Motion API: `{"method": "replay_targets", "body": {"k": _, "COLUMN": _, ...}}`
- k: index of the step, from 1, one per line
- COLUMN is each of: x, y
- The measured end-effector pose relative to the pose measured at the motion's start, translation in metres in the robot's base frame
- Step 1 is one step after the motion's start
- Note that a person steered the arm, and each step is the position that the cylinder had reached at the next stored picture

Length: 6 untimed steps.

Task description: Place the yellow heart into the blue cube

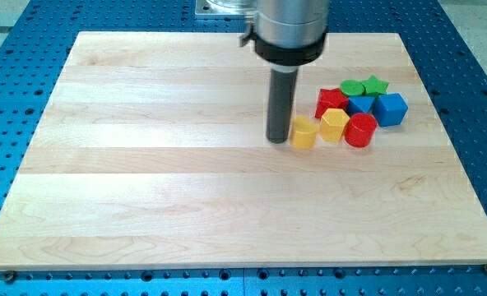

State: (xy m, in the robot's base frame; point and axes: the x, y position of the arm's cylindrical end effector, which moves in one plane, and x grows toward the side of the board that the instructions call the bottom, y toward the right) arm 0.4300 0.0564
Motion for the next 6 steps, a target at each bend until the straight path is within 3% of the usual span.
{"method": "replay_targets", "body": {"k": 1, "x": -0.019, "y": 0.015}}
{"method": "replay_targets", "body": {"k": 3, "x": 0.088, "y": 0.083}}
{"method": "replay_targets", "body": {"k": 5, "x": 0.089, "y": 0.170}}
{"method": "replay_targets", "body": {"k": 6, "x": 0.059, "y": 0.180}}
